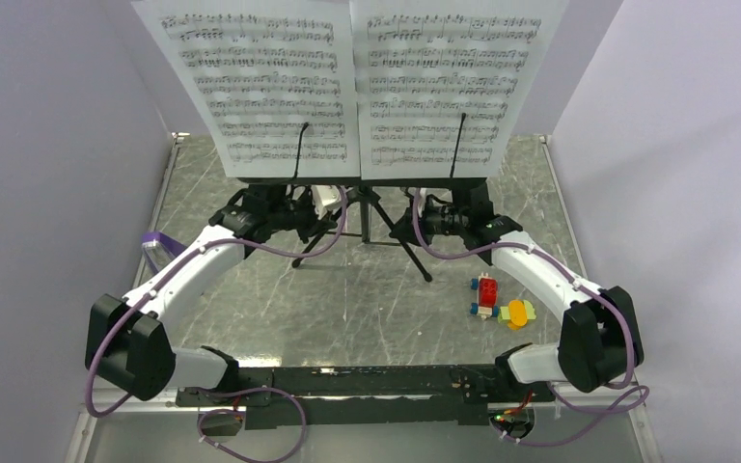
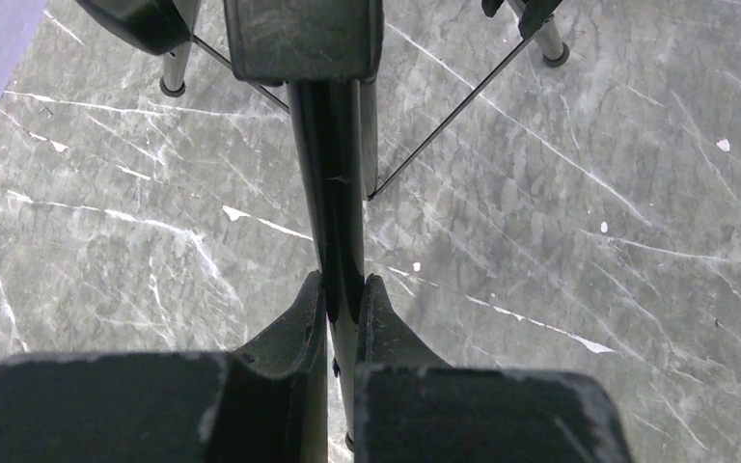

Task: Pack up the instrument practice props

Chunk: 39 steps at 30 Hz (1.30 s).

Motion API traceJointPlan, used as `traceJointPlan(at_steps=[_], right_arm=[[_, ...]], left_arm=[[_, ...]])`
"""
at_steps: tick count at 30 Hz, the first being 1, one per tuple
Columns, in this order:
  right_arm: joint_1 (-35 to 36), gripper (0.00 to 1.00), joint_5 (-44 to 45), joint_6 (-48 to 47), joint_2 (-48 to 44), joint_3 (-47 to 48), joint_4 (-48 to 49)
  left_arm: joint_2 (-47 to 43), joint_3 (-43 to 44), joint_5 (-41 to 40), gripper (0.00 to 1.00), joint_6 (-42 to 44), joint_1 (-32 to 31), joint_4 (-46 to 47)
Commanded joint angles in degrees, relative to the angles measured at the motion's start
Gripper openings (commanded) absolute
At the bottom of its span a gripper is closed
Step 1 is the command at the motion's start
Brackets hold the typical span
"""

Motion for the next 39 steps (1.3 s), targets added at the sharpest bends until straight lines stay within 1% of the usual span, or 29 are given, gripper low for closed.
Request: traceJointPlan(at_steps=[1, 4, 8, 15, 18, 22, 25, 27, 28, 29, 31, 32, 34, 35, 36, 37, 39], right_arm=[[0.51, 0.16, 1.04, 0.45, 1.73, 1.69, -1.15], [0.51, 0.16, 0.53, 0.54, 2.70, 3.46, -1.26], [0.51, 0.16, -0.64, 1.63, 3.37, 4.86, -1.39], [0.57, 0.15, -4.16, 4.09, 3.14, 6.70, -3.39], [0.88, 0.15, -5.05, 5.94, 2.76, 7.30, -4.50], [1.17, 0.15, -4.51, 8.51, 1.43, 7.19, -5.47], [1.04, 0.16, -3.70, 7.30, 0.59, 6.67, -7.16], [1.04, 0.19, -3.43, 5.64, 0.52, 6.70, -8.75], [0.96, 0.22, -3.22, 4.98, 0.45, 6.92, -10.00], [0.91, 0.27, -2.80, 4.29, 0.09, 7.21, -10.98], [0.65, 0.38, -1.42, 3.02, -0.87, 7.70, -12.96], [0.46, 0.46, -0.77, 2.27, -1.55, 7.92, -14.26], [0.18, 0.65, 1.00, 0.57, -2.99, 8.31, -16.91], [0.07, 0.71, 2.08, -0.15, -3.72, 8.14, -17.99], [0.03, 0.75, 3.15, -1.22, -4.65, 7.97, -19.16], [-0.20, 0.78, 3.70, -2.28, -5.49, 7.82, -20.46], [-0.79, 0.83, 4.81, -3.88, -7.27, 7.57, -22.82]], left_arm=[[-1.80, -2.50, 4.93, 0.05, 3.50, -0.76, -6.66], [-1.02, -1.38, 6.02, 0.01, 3.35, -0.67, -6.95], [0.39, 1.11, 7.30, 0.00, 3.46, -0.52, -8.65], [3.60, 6.45, 10.36, 0.01, 4.54, 1.24, -17.28], [3.85, 6.72, 10.98, 0.00, 5.77, 2.06, -20.31], [2.55, 6.93, 10.60, 0.00, 7.87, 3.19, -22.05], [1.71, 6.44, 10.30, 0.00, 8.03, 3.36, -22.23], [1.27, 5.46, 10.16, 0.02, 7.88, 3.37, -21.94], [1.08, 4.99, 9.94, 0.05, 7.70, 3.37, -21.56], [0.79, 4.44, 9.48, 0.14, 7.42, 3.37, -21.34], [-0.16, 3.02, 7.96, 0.36, 6.72, 3.37, -20.55], [-1.05, 1.99, 7.52, 0.43, 7.09, 3.37, -20.40], [-3.70, -0.49, 6.66, 0.54, 8.50, 3.45, -19.86], [-5.06, -1.84, 6.13, 0.59, 9.29, 3.45, -19.50], [-6.45, -3.42, 5.54, 0.65, 10.22, 3.48, -18.92], [-8.01, -4.89, 4.96, 0.69, 10.79, 3.46, -18.30], [-10.45, -7.19, 4.08, 0.73, 11.58, 3.45, -17.33]])
